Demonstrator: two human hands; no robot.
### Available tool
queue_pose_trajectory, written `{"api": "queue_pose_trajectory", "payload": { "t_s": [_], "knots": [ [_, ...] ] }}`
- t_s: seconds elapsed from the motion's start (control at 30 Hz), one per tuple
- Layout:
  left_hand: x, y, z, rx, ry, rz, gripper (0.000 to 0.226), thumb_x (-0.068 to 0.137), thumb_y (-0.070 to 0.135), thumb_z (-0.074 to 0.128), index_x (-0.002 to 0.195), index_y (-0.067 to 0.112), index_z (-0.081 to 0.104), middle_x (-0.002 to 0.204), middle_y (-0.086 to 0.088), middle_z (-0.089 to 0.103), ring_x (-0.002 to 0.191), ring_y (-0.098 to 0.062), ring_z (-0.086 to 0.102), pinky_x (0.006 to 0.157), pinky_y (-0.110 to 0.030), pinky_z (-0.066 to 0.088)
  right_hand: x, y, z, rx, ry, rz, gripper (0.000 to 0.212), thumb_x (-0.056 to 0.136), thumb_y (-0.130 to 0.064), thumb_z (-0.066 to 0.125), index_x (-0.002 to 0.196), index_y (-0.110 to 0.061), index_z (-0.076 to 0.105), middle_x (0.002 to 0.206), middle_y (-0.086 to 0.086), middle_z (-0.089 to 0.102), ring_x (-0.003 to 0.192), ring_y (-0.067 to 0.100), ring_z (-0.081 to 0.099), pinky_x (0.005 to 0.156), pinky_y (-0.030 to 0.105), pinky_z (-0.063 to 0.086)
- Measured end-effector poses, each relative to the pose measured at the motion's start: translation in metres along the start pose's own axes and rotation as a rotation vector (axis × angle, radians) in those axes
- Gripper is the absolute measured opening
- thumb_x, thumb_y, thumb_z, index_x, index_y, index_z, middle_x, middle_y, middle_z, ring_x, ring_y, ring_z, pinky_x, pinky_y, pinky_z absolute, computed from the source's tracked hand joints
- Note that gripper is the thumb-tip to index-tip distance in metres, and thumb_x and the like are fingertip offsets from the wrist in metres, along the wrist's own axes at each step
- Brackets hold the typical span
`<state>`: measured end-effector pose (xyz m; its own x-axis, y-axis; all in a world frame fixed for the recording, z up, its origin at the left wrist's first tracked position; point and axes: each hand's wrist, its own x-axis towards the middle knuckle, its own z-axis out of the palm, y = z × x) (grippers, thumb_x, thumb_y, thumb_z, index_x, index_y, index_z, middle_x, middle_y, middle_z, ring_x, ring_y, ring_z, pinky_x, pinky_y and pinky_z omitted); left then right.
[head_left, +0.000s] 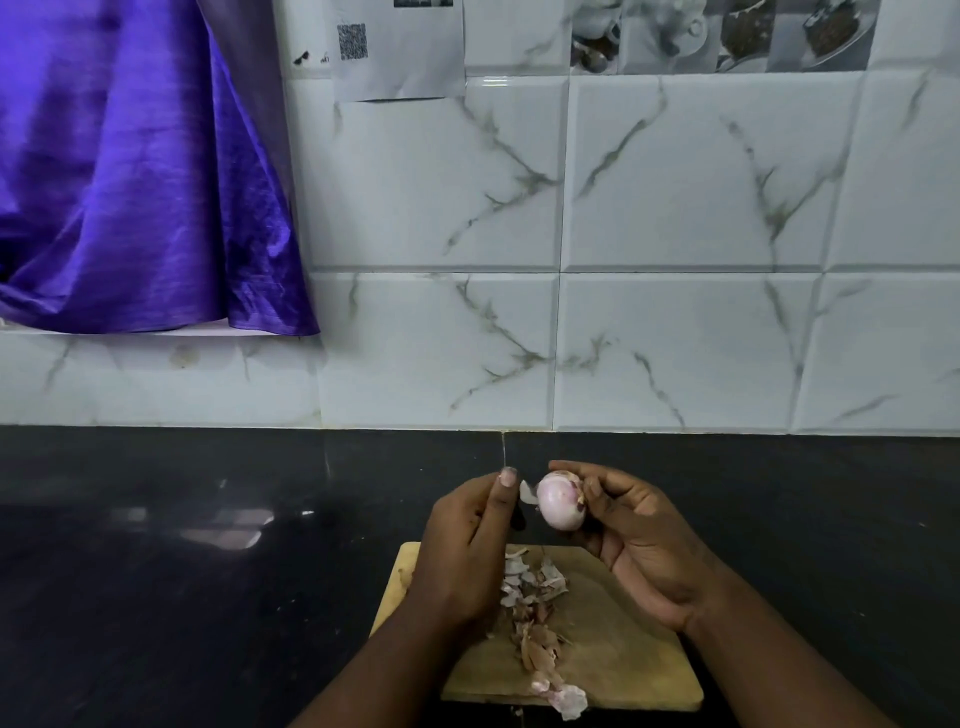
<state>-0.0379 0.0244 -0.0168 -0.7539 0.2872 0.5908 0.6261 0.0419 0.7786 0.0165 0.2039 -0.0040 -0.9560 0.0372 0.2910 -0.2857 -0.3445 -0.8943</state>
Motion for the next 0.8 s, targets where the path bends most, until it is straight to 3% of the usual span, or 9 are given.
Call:
{"api": "queue_pose_trajectory", "payload": {
  "t_s": [0.13,0.23,0.37,0.53,0.6,0.7,0.8],
  "knots": [
    [0.004,-0.006,0.000,0.037,-0.019,0.112,0.029,0.102,0.046,0.052,0.090,0.024,0.067,0.081,0.001,0.066,0.077,-0.018,0.063,0.067,-0.043,0.052,0.001,-0.001,0.001,0.014,0.001,-0.013,0.067,0.056,-0.043,0.097,0.110,-0.008,0.079,0.118,0.019,0.075,0.104,0.025,0.075,0.079,0.031,0.063],
    [0.004,-0.007,0.001,0.080,-0.048,0.126,0.014,0.101,0.035,0.058,0.090,0.028,0.063,0.081,0.007,0.064,0.075,-0.013,0.059,0.066,-0.042,0.050,0.002,-0.001,0.001,0.005,0.004,-0.020,0.065,0.056,-0.043,0.097,0.109,-0.009,0.080,0.117,0.017,0.076,0.104,0.023,0.075,0.078,0.030,0.062],
    [0.003,-0.007,0.002,0.095,-0.056,0.098,0.012,0.101,0.028,0.060,0.090,0.027,0.062,0.082,0.004,0.064,0.076,-0.018,0.060,0.067,-0.047,0.051,0.001,0.000,0.000,0.000,0.010,-0.013,0.068,0.055,-0.043,0.097,0.109,-0.007,0.079,0.118,0.019,0.075,0.104,0.025,0.075,0.078,0.031,0.062],
    [0.004,-0.010,0.003,0.281,-0.008,-0.022,0.024,0.100,0.021,0.063,0.080,0.030,0.054,0.075,0.006,0.059,0.068,-0.007,0.051,0.061,-0.035,0.045,0.001,0.002,0.001,-0.034,-0.006,-0.010,0.069,0.056,-0.047,0.096,0.110,-0.007,0.079,0.119,0.020,0.074,0.105,0.028,0.074,0.078,0.033,0.063],
    [0.005,-0.012,0.001,0.369,-0.002,-0.057,0.021,0.095,0.021,0.067,0.078,0.029,0.059,0.075,0.007,0.062,0.069,-0.008,0.057,0.058,-0.033,0.046,0.001,0.002,0.001,-0.043,0.010,-0.009,0.070,0.055,-0.047,0.097,0.110,-0.007,0.079,0.119,0.021,0.074,0.104,0.029,0.074,0.079,0.034,0.063],
    [0.005,-0.011,-0.004,0.458,-0.007,-0.067,0.016,0.087,0.017,0.071,0.092,0.032,0.072,0.086,0.015,0.068,0.079,-0.002,0.062,0.062,-0.015,0.040,0.002,0.005,-0.002,-0.058,0.032,0.021,0.057,0.062,-0.035,0.094,0.107,-0.005,0.079,0.117,0.025,0.074,0.100,0.031,0.074,0.077,0.036,0.063],
    [0.005,-0.010,-0.007,0.467,-0.001,-0.065,0.017,0.083,0.015,0.072,0.089,0.030,0.077,0.084,0.015,0.068,0.079,0.000,0.062,0.062,-0.015,0.040,0.002,0.006,-0.002,-0.092,0.044,0.032,0.052,0.063,-0.032,0.091,0.105,-0.004,0.079,0.114,0.025,0.075,0.099,0.032,0.074,0.076,0.037,0.063]
  ]
}}
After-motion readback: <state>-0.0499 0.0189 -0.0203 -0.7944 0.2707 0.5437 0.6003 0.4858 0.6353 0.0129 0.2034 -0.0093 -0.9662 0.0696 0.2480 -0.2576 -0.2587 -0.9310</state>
